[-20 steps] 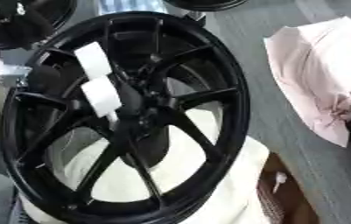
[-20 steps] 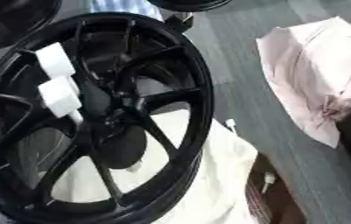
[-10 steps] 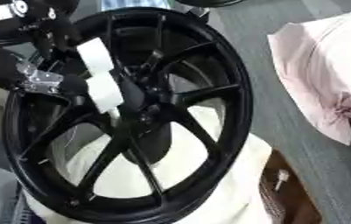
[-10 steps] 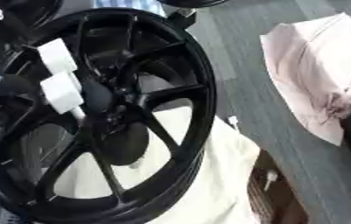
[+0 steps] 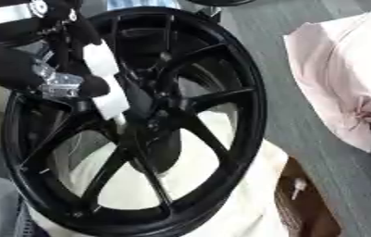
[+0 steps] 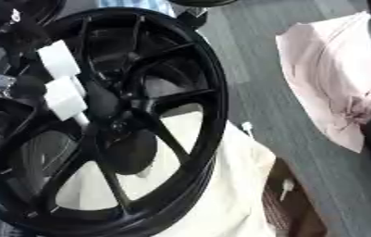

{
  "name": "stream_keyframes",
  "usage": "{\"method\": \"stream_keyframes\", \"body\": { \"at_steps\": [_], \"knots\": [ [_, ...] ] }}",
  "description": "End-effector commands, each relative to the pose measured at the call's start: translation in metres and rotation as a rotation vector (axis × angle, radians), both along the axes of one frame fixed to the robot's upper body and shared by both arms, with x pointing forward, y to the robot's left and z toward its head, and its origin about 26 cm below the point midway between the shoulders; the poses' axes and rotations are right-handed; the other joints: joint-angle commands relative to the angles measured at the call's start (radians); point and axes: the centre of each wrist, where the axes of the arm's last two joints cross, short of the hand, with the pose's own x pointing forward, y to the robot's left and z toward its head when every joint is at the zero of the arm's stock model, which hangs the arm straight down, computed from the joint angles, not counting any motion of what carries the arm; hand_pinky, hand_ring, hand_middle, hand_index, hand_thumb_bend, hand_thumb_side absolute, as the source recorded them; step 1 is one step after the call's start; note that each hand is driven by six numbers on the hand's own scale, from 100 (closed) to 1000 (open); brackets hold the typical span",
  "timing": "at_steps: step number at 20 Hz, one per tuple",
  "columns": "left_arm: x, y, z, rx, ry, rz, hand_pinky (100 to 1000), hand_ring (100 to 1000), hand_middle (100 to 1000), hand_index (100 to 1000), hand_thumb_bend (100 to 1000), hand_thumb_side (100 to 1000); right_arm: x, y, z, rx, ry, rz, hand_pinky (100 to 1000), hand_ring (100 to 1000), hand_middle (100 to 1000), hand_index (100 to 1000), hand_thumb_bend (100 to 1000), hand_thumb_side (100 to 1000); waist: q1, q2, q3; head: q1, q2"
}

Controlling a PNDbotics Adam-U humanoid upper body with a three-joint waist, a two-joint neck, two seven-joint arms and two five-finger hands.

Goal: Pull the pin out of the wheel hub.

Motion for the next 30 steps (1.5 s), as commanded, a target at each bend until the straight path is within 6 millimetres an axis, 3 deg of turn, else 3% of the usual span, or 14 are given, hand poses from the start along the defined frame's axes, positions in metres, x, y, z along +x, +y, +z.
{"method": "stream_keyframes", "body": {
  "at_steps": [1,6,11,30],
  "knots": [
    [-0.003,-0.001,0.009,0.011,-0.033,-0.004,642,498,529,758,624,643,-0.003,-0.004,0.011,-0.004,-0.031,-0.012,866,787,775,829,215,526,-0.005,-0.015,0.002,-0.002,0.007],
    [-0.003,-0.001,0.005,0.034,-0.022,0.024,641,507,553,755,615,638,-0.003,-0.004,0.010,0.000,-0.029,-0.011,865,786,774,828,214,527,-0.004,-0.013,0.003,-0.001,0.009],
    [-0.002,-0.003,-0.003,0.065,0.033,0.038,643,567,661,778,605,635,-0.002,-0.005,0.009,0.005,-0.029,-0.011,865,786,774,828,214,527,-0.005,-0.008,0.000,0.000,0.007],
    [0.001,-0.001,-0.017,-0.011,0.133,0.142,613,579,702,815,595,598,-0.001,-0.009,0.006,0.014,-0.027,-0.016,866,787,783,827,200,534,-0.003,0.001,0.005,-0.003,0.007]
  ]
}}
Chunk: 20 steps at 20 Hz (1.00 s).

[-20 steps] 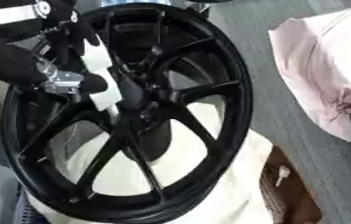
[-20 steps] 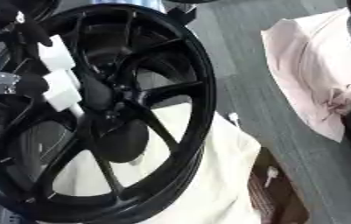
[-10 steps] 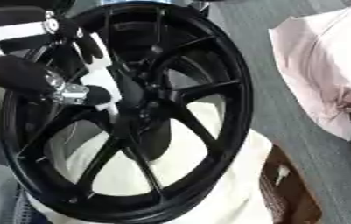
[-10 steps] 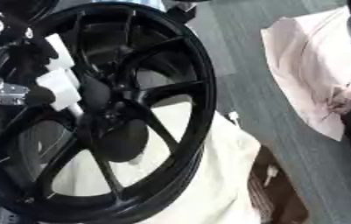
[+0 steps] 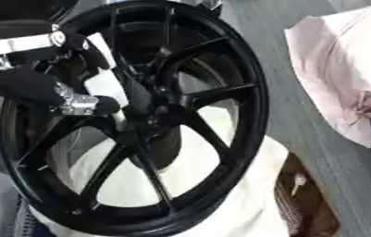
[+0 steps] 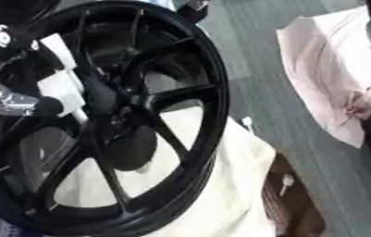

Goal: Pull the pin out of the wheel hub.

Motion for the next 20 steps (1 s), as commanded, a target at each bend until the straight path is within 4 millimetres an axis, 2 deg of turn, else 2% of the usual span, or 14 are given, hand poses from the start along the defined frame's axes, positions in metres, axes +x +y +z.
{"method": "stream_keyframes", "body": {
  "at_steps": [1,7,8,12,20],
  "knots": [
    [-0.0021,0.0045,0.0069,-0.012,-0.018,0.031,612,579,702,816,595,597,-0.0025,-0.0054,0.0108,-0.001,-0.033,-0.011,866,788,783,827,198,535,-0.005,-0.012,0.001,-0.002,-0.001],
    [-0.0019,0.0051,0.0027,-0.009,0.008,0.062,600,568,669,803,590,589,-0.0023,-0.0064,0.0103,0.000,-0.032,-0.013,866,789,783,826,194,538,-0.007,-0.010,0.002,0.001,0.000],
    [-0.0019,0.0051,0.0023,-0.010,0.012,0.063,591,558,636,790,588,583,-0.0023,-0.0066,0.0102,0.000,-0.032,-0.014,866,790,783,827,194,538,-0.007,-0.009,0.002,0.002,0.001],
    [-0.0019,0.0041,0.0022,-0.006,0.014,0.059,577,542,608,758,581,567,-0.0019,-0.0075,0.0092,0.002,-0.029,-0.016,867,790,783,827,190,542,-0.007,-0.009,0.003,0.003,0.002],
    [-0.0019,0.0015,0.0037,-0.003,-0.010,0.045,552,524,588,726,545,543,-0.0011,-0.0102,0.0066,0.011,-0.021,-0.024,867,790,783,828,181,552,-0.007,-0.008,0.004,0.004,0.003]
  ]
}}
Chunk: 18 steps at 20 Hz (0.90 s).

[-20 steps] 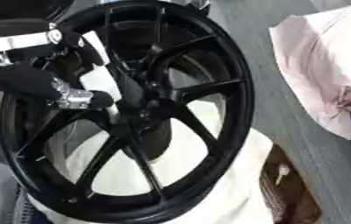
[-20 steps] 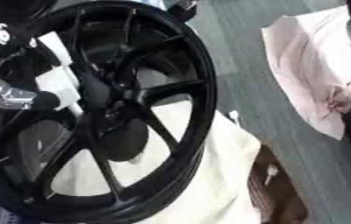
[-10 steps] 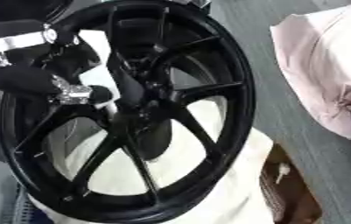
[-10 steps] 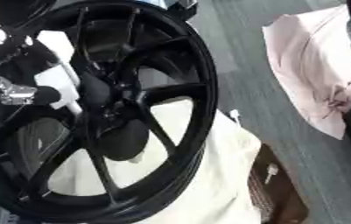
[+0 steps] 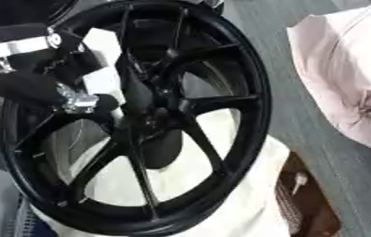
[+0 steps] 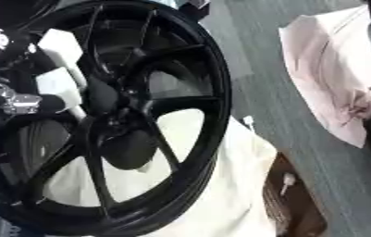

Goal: Pull the pin out of the wheel hub.

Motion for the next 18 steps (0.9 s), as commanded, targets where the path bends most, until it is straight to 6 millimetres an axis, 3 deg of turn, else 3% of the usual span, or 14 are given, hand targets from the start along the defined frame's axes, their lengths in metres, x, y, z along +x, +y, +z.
{"method": "stream_keyframes", "body": {
  "at_steps": [1,18],
  "knots": [
    [-0.0023,-0.0001,0.0088,0.006,-0.038,-0.002,550,522,586,724,542,542,-0.0026,-0.0061,0.0102,-0.001,-0.028,-0.013,867,790,783,828,180,553,-0.006,-0.015,0.001,0.003,0.002],
    [0.0042,0.0002,0.0022,0.048,-0.051,0.000,518,506,565,705,471,421,-0.0028,-0.0078,0.0090,0.021,-0.033,-0.018,867,788,781,827,152,583,-0.007,-0.011,-0.005,0.007,-0.003]
  ]
}}
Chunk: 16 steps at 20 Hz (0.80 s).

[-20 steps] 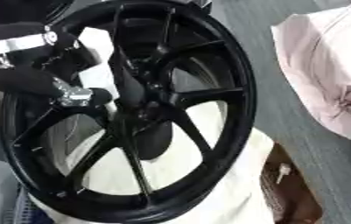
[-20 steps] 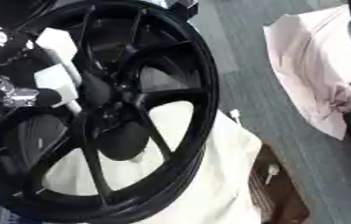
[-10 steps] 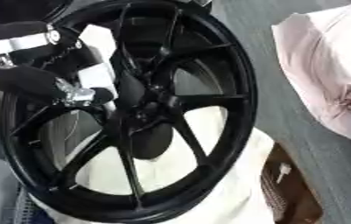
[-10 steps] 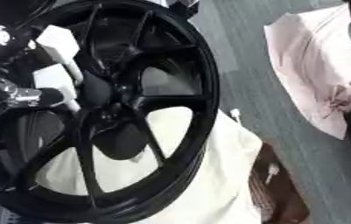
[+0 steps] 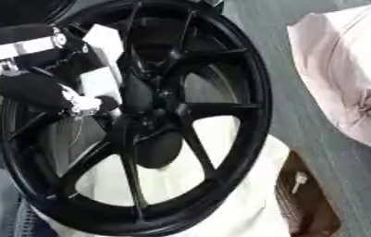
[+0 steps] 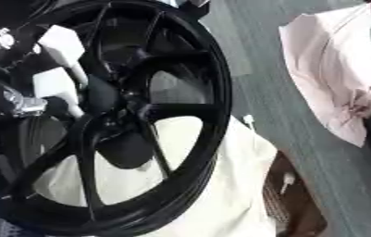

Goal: Pull the pin out of the wheel hub.

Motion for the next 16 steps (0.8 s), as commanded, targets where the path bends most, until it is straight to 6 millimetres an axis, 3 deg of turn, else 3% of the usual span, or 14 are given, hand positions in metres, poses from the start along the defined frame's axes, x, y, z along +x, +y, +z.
{"method": "stream_keyframes", "body": {
  "at_steps": [1,16],
  "knots": [
    [0.0008,0.0022,0.0057,0.021,-0.022,0.006,515,503,556,697,460,415,-0.0032,-0.0048,0.0114,0.001,-0.032,-0.012,867,788,781,827,148,588,-0.007,-0.017,-0.001,0.003,-0.003],
    [0.0077,0.0032,0.0051,-0.005,-0.096,0.001,449,437,455,598,326,368,-0.0030,-0.0065,0.0091,0.022,-0.030,-0.017,867,787,781,826,122,624,-0.013,-0.017,-0.001,0.006,-0.008]
  ]
}}
